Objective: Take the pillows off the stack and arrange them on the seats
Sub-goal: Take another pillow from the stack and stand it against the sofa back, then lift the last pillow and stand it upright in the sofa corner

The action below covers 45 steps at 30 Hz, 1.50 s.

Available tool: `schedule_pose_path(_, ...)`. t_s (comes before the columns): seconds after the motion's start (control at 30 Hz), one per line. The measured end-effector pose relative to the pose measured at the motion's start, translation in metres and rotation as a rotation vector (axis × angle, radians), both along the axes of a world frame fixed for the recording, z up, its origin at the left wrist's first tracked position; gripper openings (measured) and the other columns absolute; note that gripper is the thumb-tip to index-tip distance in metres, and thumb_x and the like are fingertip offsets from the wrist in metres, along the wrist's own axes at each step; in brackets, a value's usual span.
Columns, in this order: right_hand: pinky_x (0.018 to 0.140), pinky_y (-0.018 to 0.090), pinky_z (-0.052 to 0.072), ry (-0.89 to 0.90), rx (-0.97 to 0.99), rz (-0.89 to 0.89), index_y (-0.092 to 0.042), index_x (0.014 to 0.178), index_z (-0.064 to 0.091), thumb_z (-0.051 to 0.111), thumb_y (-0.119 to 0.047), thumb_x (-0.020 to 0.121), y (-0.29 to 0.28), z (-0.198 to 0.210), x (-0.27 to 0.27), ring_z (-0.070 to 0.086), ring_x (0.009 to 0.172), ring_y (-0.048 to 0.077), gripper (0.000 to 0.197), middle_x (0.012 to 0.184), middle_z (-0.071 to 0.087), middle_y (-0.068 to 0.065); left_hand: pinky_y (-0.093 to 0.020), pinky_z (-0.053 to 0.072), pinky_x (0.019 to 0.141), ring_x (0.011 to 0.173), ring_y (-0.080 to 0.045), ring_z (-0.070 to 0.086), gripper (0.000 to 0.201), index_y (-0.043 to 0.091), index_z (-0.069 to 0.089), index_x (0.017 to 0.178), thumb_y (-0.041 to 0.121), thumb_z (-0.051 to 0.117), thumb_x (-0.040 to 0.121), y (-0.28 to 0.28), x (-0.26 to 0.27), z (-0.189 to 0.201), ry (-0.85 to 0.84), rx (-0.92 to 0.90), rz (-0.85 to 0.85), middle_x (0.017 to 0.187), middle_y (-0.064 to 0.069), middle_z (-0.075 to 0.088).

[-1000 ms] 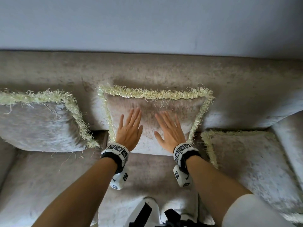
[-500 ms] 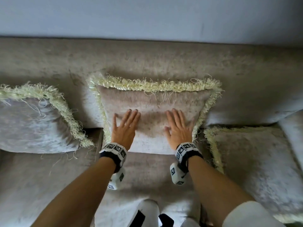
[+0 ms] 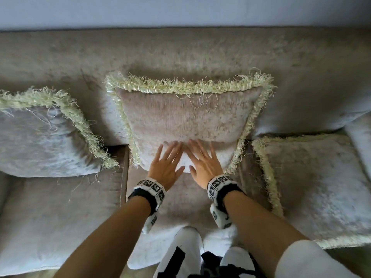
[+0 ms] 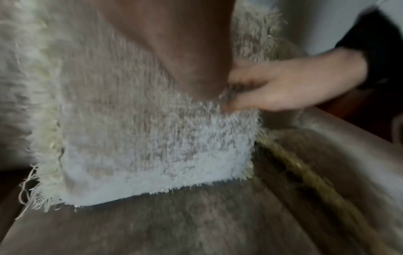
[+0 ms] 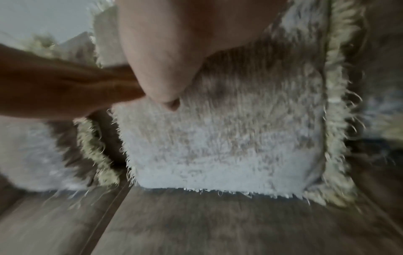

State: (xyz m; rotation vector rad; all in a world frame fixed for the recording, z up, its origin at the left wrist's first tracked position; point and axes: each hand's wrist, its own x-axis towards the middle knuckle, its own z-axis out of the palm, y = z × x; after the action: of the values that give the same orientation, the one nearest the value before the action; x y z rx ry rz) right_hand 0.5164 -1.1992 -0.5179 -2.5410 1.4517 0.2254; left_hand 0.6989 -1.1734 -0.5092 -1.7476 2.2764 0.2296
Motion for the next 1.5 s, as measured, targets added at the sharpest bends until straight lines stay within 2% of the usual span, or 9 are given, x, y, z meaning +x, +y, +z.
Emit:
schedule_pose_path(0.1,0.114,0.064,-0.011,0.242,0.184,-0.3,-0.03,0.153,-0.011,0.024,-0.052,0.099,-0.01,-0.008,-0.035,-0.023,0.147,0.024,0.068,0.16,-0.023,-0.004,-0.057,-0.009,0.117,0.147,-0.029,-0.017,0.066,0.025,-0.012,0.151,0.057,0.004,0.096,-0.011,0.028,-0.009,-0.106,0.204,0.363,0.16,0.0,-0.018)
schedule_pose_path(0.2,0.118,0.06,-0.002,0.215,0.402,-0.763,-0.021,0.156,0.002,0.022,-0.052,0.098,-0.03,-0.001,-0.098,-0.009,0.149,0.032,0.069,0.163,-0.011,0.006,-0.061,0.002,0.117,0.147,-0.042,-0.005,0.074,0.014,0.005,0.154,0.059,0.01,0.096,-0.022,0.066,0.01,-0.137,0.428,0.812,0.161,-0.017,-0.004)
schedule_pose_path(0.37,0.117,0.054,0.019,0.117,0.273,-0.769,-0.01,0.147,0.034,0.039,-0.037,0.097,-0.027,0.039,-0.129,0.02,0.146,0.031,0.057,0.159,0.022,0.014,-0.05,0.036,0.105,0.128,-0.029,0.043,0.053,0.011,0.047,0.134,0.043,0.026,0.098,-0.015,0.058,0.043,-0.049,0.358,0.562,0.139,-0.012,0.045)
schedule_pose_path(0.5,0.11,0.048,0.034,-0.026,0.25,-0.732,-0.008,0.137,0.048,0.043,-0.035,0.096,-0.011,0.076,-0.113,0.043,0.13,0.035,0.049,0.145,0.041,0.015,-0.048,0.038,0.104,0.124,-0.032,0.048,0.051,0.008,0.049,0.131,0.041,0.027,0.099,-0.007,0.019,0.071,0.057,0.431,0.487,0.137,-0.014,0.047)
schedule_pose_path(0.83,0.114,0.046,0.03,-0.09,0.187,-0.731,-0.013,0.144,0.042,0.051,-0.035,0.094,0.045,0.158,-0.188,0.033,0.139,0.031,0.055,0.153,0.033,0.011,-0.048,0.038,0.1,0.121,-0.034,0.05,0.049,0.008,0.045,0.131,0.04,0.022,0.101,0.015,-0.067,0.134,0.088,0.345,0.345,0.135,-0.015,0.05)
schedule_pose_path(1.03,0.088,0.039,0.049,-0.134,0.18,-0.984,-0.004,0.129,0.054,0.057,-0.02,0.092,0.103,0.181,-0.285,0.054,0.115,0.038,0.04,0.139,0.045,0.019,-0.043,0.047,0.094,0.107,-0.032,0.059,0.051,0.008,0.059,0.117,0.049,0.04,0.094,0.031,-0.152,0.152,0.09,0.482,0.145,0.122,-0.014,0.062)
schedule_pose_path(1.13,0.097,0.041,0.047,-0.13,0.219,-1.046,-0.004,0.138,0.048,0.061,-0.02,0.091,0.127,0.19,-0.333,0.051,0.122,0.039,0.051,0.143,0.043,0.02,-0.042,0.047,0.094,0.11,-0.031,0.058,0.052,0.009,0.058,0.121,0.049,0.037,0.096,0.04,-0.2,0.165,0.099,0.447,0.1,0.126,-0.013,0.06)
schedule_pose_path(1.27,0.093,0.042,0.05,-0.12,0.218,-1.056,-0.003,0.133,0.052,0.06,-0.023,0.09,0.148,0.199,-0.392,0.055,0.116,0.039,0.048,0.138,0.048,0.019,-0.043,0.047,0.093,0.107,-0.03,0.059,0.044,0.012,0.057,0.114,0.047,0.038,0.096,0.056,-0.263,0.183,0.132,0.367,0.063,0.124,-0.011,0.06)
schedule_pose_path(1.5,0.109,0.047,0.037,-0.104,0.226,-1.002,-0.013,0.149,0.03,0.061,-0.031,0.091,0.165,0.22,-0.477,0.036,0.137,0.038,0.068,0.158,0.019,0.011,-0.037,0.045,0.084,0.108,-0.029,0.059,0.04,0.009,0.046,0.127,0.036,0.041,0.098,0.088,-0.353,0.212,0.246,0.229,0.111,0.126,-0.012,0.058)
